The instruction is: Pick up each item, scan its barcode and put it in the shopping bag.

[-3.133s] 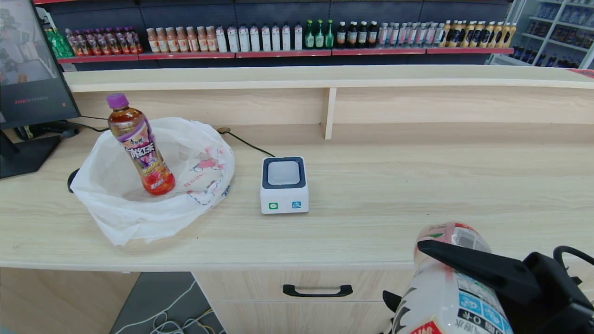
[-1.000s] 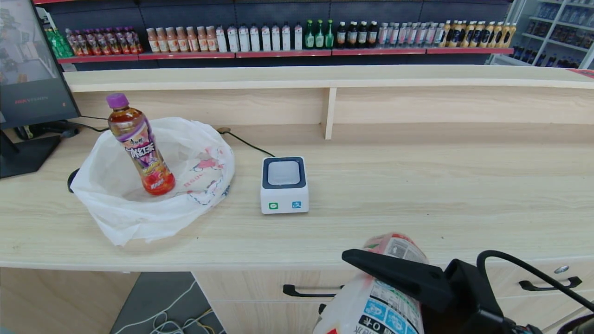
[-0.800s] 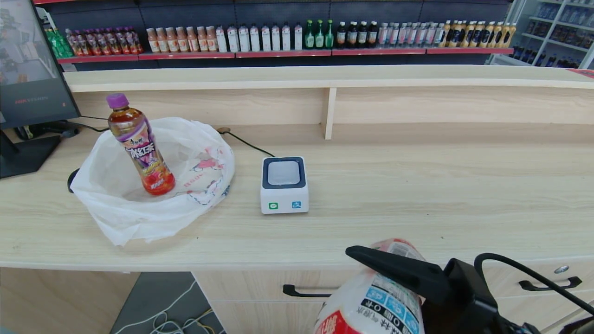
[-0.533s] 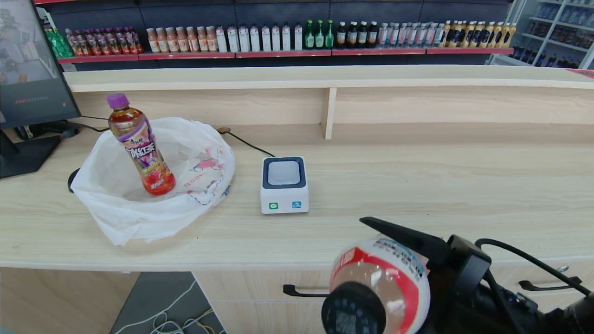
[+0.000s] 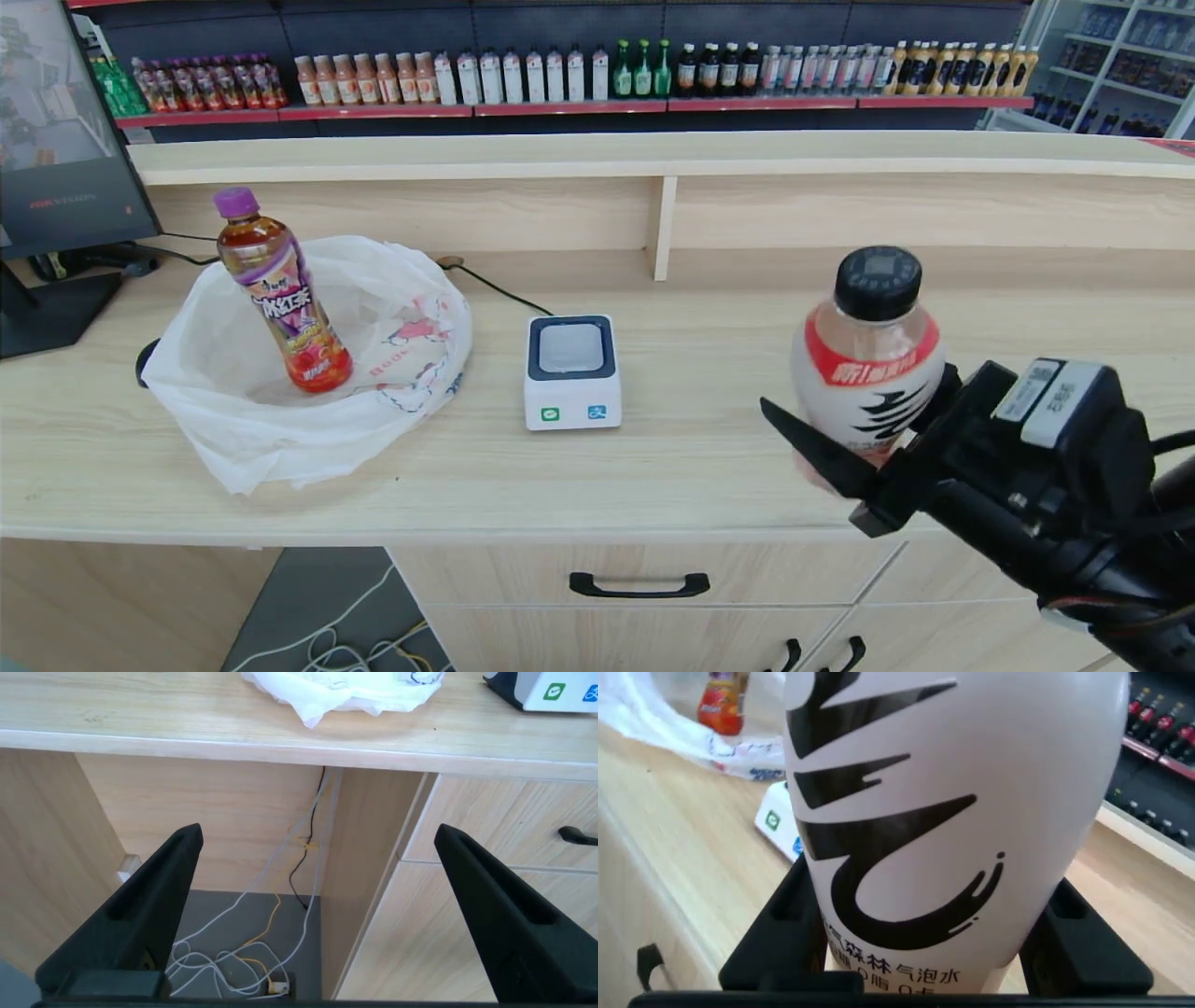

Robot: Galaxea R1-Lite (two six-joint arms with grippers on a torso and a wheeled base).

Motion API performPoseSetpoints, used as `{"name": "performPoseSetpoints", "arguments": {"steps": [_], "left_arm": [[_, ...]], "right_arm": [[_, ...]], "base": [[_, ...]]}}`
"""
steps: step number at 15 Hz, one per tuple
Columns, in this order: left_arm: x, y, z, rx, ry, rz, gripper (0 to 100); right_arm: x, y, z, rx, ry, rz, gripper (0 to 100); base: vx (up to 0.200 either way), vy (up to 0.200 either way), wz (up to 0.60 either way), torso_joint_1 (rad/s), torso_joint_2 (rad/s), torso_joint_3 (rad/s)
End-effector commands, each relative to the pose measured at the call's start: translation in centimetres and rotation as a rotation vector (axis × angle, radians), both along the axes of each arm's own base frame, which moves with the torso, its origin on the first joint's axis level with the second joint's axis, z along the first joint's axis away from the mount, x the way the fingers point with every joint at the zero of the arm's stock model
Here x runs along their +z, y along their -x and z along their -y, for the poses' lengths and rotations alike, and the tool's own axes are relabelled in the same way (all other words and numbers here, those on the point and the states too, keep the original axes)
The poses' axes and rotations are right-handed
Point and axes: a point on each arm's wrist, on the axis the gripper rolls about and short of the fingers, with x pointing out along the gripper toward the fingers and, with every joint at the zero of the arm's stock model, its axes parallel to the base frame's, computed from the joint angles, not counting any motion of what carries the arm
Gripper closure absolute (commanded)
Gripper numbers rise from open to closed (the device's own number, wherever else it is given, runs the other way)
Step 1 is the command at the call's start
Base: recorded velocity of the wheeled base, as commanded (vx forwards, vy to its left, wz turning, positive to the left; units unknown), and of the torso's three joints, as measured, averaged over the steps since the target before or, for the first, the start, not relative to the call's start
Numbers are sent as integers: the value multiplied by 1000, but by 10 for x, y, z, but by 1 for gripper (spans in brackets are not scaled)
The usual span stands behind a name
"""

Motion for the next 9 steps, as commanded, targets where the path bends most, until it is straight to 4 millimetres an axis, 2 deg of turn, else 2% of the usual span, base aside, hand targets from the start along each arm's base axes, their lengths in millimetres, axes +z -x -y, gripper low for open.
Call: {"name": "performPoseSetpoints", "arguments": {"steps": [1, 4, 7, 9], "left_arm": [[0, 0, 0, 0, 0, 0, 0], [0, 0, 0, 0, 0, 0, 0], [0, 0, 0, 2, 8, 0, 0], [0, 0, 0, 2, 9, 0, 0]], "right_arm": [[19, -10, -1, -71, -157, -10, 100], [23, -17, 1, -45, -326, -116, 100], [30, -38, 29, -181, -458, -127, 100], [26, -39, 34, -202, -481, -154, 100]], "base": [[0, 0, 0, 0, 0, 0], [0, 0, 0, 0, 0, 0], [0, 0, 0, 0, 0, 0], [0, 0, 0, 0, 0, 0]]}}
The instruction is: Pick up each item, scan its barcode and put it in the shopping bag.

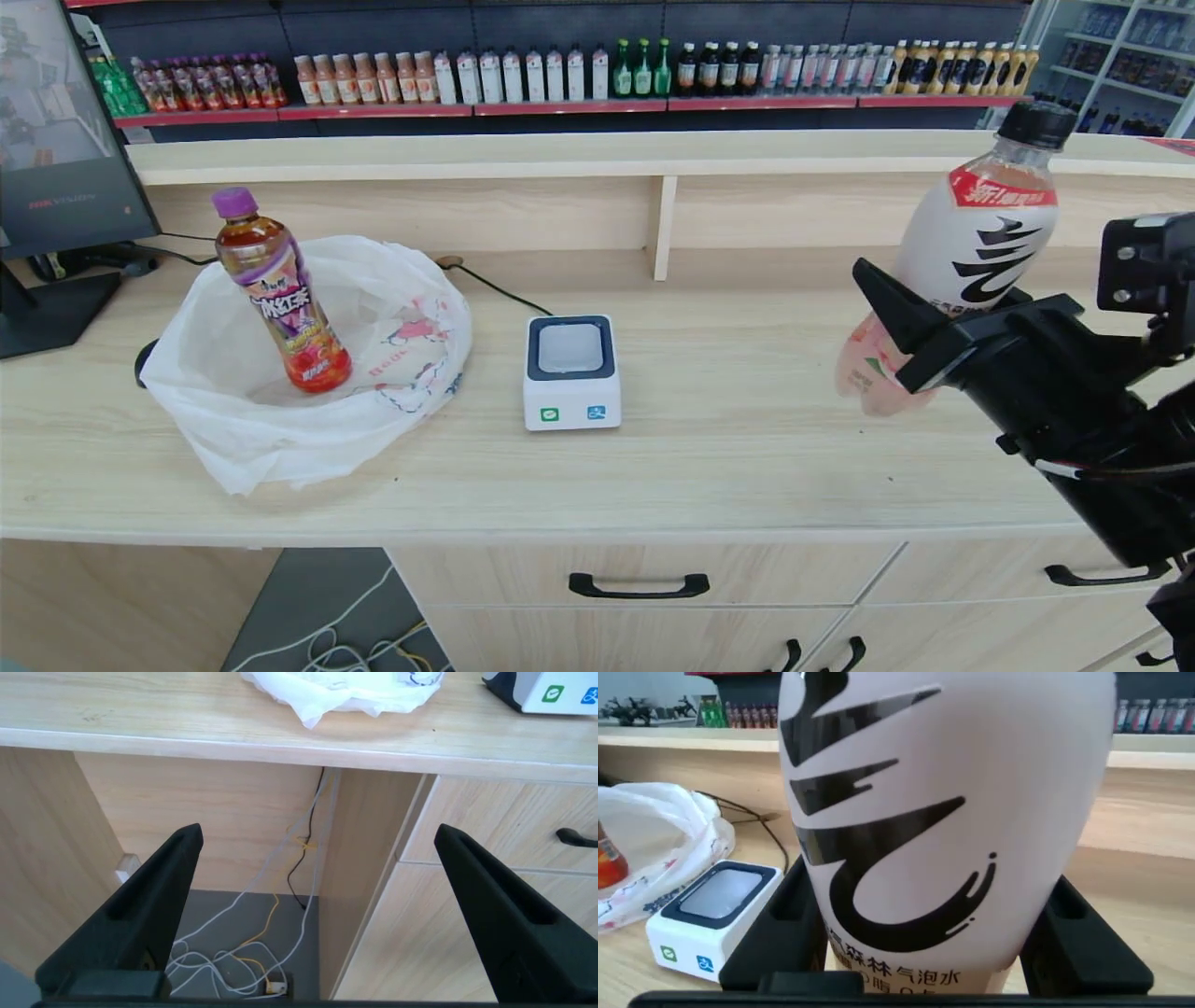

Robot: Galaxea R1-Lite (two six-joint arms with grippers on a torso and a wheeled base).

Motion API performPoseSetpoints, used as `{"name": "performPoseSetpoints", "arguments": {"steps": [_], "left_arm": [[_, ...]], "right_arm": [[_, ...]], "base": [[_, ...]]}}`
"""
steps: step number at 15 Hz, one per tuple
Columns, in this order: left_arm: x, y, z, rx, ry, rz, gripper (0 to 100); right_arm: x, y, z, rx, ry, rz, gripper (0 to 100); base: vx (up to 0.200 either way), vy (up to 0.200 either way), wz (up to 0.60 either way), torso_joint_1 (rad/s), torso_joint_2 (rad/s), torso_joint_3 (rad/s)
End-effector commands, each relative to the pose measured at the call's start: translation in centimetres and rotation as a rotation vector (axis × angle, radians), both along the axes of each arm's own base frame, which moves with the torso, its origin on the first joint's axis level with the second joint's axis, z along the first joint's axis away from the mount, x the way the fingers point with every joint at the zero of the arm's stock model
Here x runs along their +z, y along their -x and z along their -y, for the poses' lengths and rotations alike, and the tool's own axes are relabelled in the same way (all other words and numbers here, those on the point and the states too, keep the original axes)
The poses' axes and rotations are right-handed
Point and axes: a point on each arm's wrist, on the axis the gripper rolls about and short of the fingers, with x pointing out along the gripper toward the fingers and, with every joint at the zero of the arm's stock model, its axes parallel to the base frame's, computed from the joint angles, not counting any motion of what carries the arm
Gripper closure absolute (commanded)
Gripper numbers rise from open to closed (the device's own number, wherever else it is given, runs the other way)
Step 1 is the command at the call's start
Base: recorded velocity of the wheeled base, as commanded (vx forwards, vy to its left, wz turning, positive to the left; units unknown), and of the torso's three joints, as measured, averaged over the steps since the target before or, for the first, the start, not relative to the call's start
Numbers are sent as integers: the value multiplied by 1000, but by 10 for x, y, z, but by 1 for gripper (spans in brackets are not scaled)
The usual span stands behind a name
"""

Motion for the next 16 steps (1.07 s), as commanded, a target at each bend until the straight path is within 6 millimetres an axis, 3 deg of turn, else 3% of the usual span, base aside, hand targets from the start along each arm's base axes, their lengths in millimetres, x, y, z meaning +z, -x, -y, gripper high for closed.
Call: {"name": "performPoseSetpoints", "arguments": {"steps": [1, 4, 7, 13, 16], "left_arm": [[0, 0, 0, 1, 0, 0, 0], [0, 0, 0, 1, 2, 2, 0], [0, 0, 0, 1, 2, 2, 0], [0, 0, 0, 1, 2, 0, 0], [0, 0, 0, 1, 4, 0, 0]], "right_arm": [[-3, -3, 4, -17, -1, -15, 100], [-5, -4, 5, -21, -4, -19, 100], [-6, -3, 4, -16, -1, -22, 100], [-6, 1, 7, -22, -1, -25, 100], [-5, 1, 8, -23, -3, -21, 100]], "base": [[0, 0, 0, 0, 0, 0], [0, 0, 0, 0, 0, 0], [-200, 0, 0, 9, 2, 1], [0, 0, 0, 0, 0, 0], [0, 200, 0, 2, 2, 4]]}}
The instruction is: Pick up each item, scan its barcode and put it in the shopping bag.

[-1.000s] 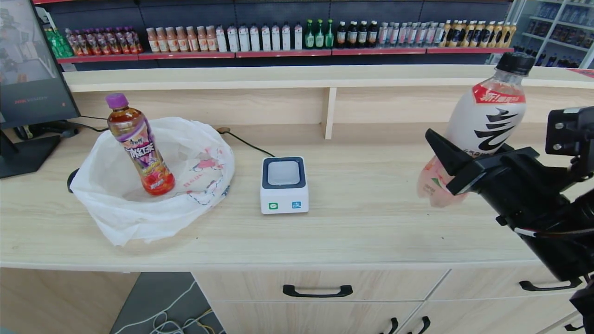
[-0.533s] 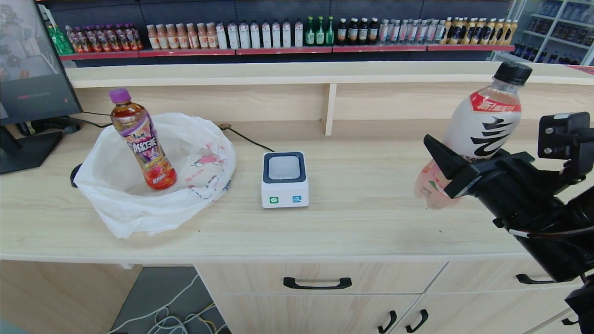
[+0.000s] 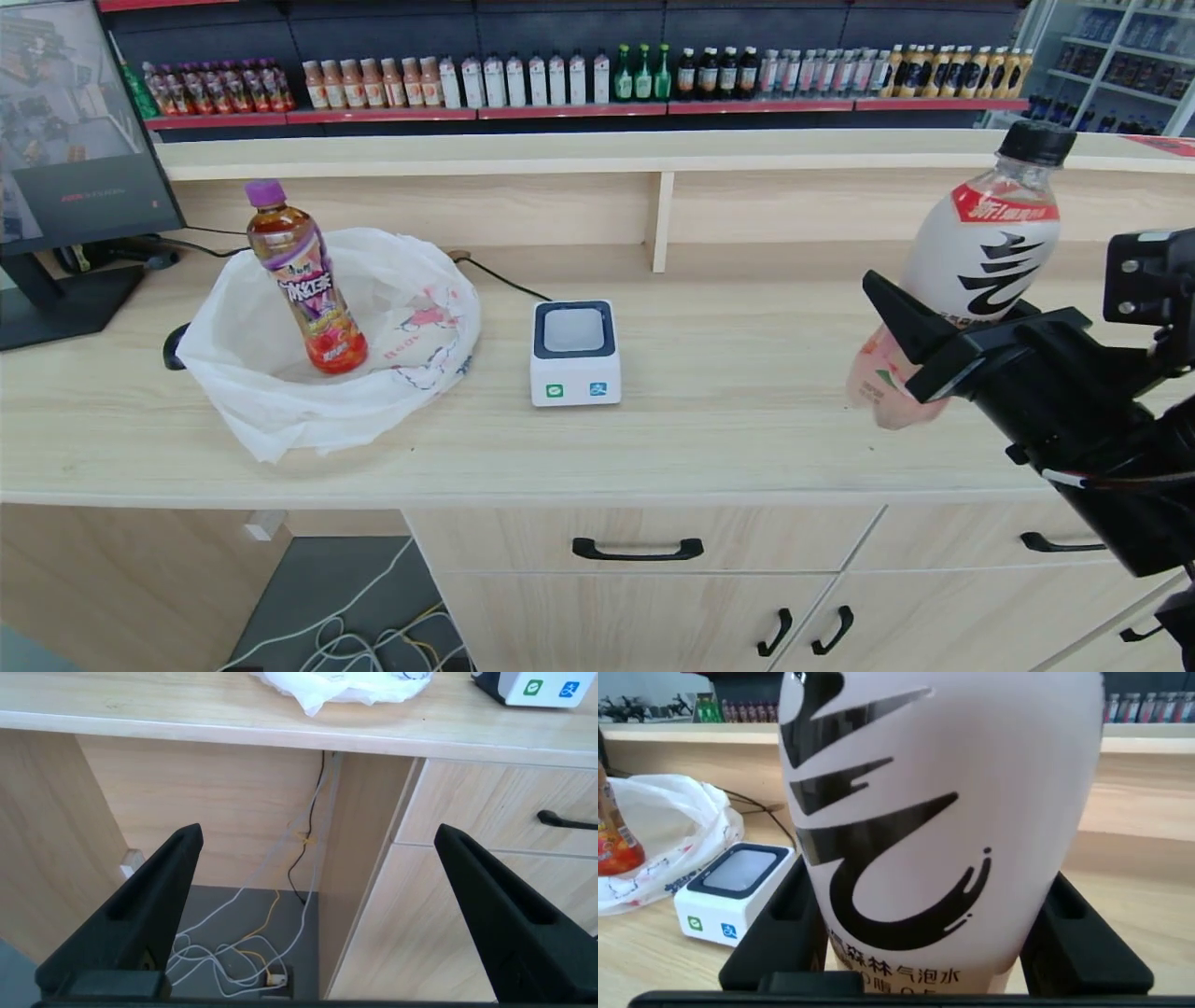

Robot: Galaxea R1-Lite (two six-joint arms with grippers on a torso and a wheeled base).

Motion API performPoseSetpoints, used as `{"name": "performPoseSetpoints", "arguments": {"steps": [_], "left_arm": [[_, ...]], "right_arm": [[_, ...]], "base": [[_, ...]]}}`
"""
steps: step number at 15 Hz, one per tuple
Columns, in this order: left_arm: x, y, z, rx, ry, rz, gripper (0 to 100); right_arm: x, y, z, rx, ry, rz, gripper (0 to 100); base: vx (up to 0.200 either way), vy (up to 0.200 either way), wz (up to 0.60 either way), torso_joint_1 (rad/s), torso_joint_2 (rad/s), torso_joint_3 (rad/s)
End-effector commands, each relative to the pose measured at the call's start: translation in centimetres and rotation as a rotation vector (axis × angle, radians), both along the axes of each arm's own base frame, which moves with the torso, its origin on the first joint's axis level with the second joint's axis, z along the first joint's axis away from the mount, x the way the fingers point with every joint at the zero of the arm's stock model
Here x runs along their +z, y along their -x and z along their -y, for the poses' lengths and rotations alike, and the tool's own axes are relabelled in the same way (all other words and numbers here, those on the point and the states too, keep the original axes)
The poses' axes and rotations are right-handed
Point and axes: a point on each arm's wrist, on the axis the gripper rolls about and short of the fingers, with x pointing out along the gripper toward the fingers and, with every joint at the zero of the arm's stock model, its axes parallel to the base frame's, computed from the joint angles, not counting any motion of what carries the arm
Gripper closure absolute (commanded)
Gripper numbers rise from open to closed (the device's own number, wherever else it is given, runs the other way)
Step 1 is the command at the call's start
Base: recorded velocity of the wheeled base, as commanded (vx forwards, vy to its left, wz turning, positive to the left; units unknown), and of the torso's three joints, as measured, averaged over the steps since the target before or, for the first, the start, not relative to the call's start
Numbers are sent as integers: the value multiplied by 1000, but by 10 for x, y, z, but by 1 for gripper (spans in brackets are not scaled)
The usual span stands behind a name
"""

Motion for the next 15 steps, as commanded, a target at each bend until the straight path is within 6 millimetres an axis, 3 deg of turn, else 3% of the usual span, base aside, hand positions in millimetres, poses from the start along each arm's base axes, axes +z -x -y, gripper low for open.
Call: {"name": "performPoseSetpoints", "arguments": {"steps": [1, 15], "left_arm": [[0, 0, 0, 1, 1, -1, 0], [0, 0, 0, 2, 21, 1, 0]], "right_arm": [[1, 1, 1, 0, 0, 2, 100], [-9, -1, -2, 8, 20, -33, 100]], "base": [[0, 200, 0, 2, 2, 12], [0, 200, 0, 3, 2, 1]]}}
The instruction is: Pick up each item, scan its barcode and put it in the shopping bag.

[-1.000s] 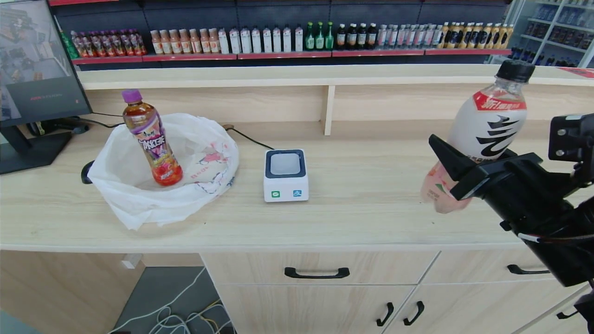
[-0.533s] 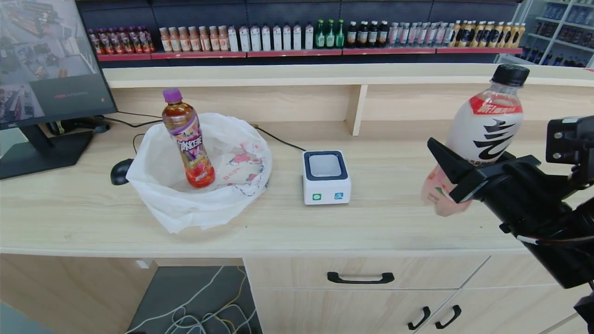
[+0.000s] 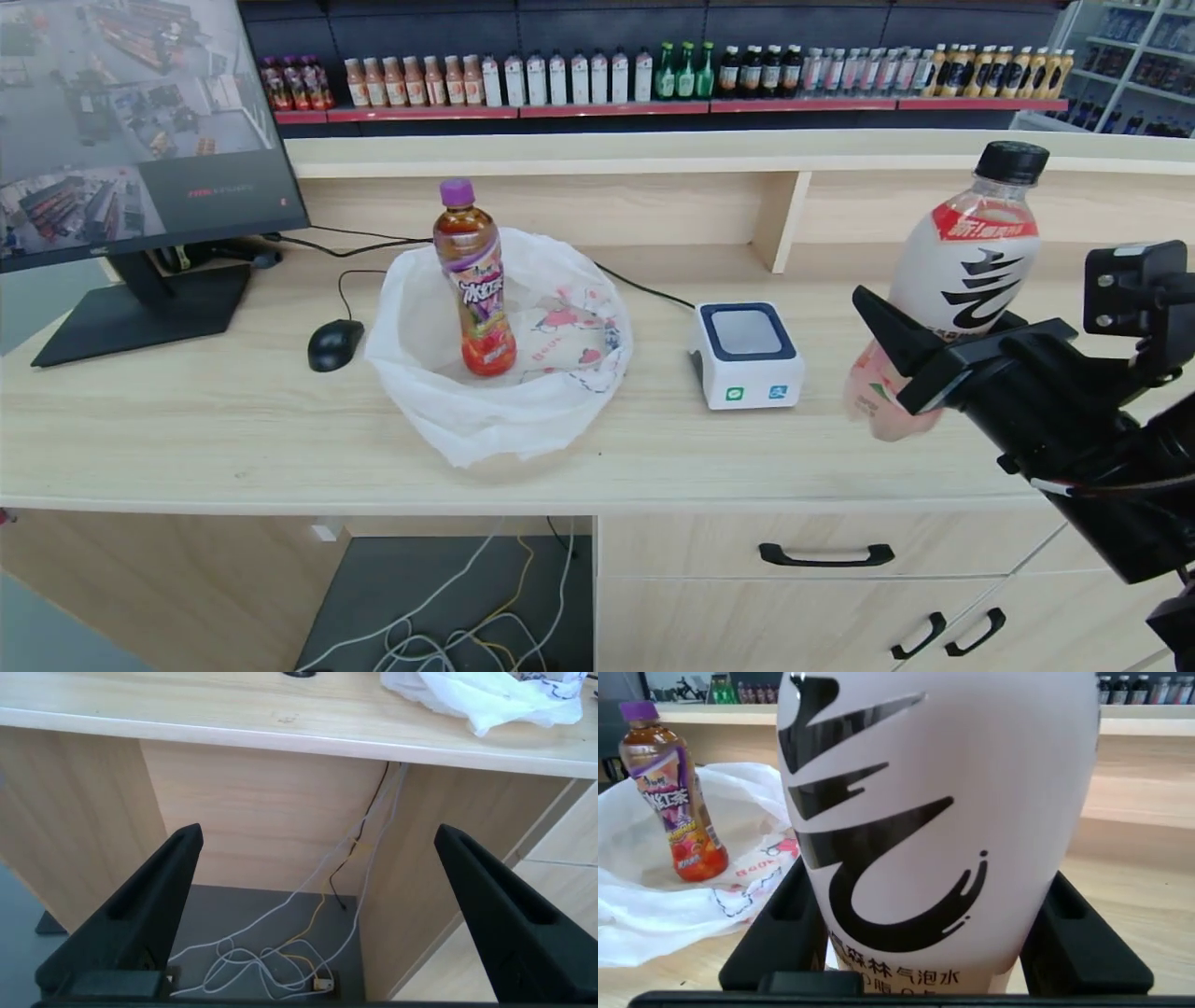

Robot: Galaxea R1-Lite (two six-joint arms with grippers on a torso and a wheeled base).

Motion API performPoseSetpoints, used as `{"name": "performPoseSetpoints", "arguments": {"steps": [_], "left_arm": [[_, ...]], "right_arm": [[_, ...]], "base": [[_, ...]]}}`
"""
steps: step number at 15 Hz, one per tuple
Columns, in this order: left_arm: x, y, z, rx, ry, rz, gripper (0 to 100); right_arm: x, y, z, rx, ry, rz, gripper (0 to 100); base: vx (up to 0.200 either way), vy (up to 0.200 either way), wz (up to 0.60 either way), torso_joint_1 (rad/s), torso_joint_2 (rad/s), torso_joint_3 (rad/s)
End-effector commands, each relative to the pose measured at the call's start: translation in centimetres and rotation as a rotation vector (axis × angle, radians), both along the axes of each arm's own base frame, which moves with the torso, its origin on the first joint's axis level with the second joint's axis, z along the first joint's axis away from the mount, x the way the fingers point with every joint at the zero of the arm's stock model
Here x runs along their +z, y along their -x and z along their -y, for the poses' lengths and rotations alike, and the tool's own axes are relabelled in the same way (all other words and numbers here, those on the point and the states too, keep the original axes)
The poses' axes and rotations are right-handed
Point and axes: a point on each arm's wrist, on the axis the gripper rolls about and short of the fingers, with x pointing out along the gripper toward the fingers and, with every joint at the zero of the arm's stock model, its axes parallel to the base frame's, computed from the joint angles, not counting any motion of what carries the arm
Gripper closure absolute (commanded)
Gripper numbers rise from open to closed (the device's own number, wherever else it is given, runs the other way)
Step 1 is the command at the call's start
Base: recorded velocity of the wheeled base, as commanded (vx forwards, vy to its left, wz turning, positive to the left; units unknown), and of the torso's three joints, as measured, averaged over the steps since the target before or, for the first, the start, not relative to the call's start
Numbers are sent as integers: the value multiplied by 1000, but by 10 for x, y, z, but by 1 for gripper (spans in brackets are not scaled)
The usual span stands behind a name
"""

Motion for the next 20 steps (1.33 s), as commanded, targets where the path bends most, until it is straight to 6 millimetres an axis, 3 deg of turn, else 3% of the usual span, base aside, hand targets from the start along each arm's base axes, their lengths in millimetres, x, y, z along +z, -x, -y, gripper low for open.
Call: {"name": "performPoseSetpoints", "arguments": {"steps": [1, 5, 7, 10, 16, 20], "left_arm": [[0, 0, 0, 2, 1, 0, 0], [0, 0, 0, 0, -5, 0, 0], [0, 0, 0, 0, -5, 0, 0], [0, 0, 0, 2, -2, 0, 0], [0, 0, 0, 2, -3, 0, 0], [0, 0, 0, 0, -3, 0, 0]], "right_arm": [[-5, 0, 0, 1, 9, -20, 100], [2, -4, -2, 7, -18, 5, 100], [-7, 0, -1, 33, -75, -59, 100], [4, -7, -1, 35, -162, -34, 100], [24, -51, -20, 143, -429, -11, 100], [11, -71, -8, 139, -569, -82, 100]], "base": [[0, 200, 0, 2, -2, 2], [0, 50, 0, 1, 1, 1], [0, 0, 0, 0, 0, 0], [0, 0, 0, 0, 0, 0], [0, 0, 0, 0, 0, 0], [0, 0, 0, 0, 0, 0]]}}
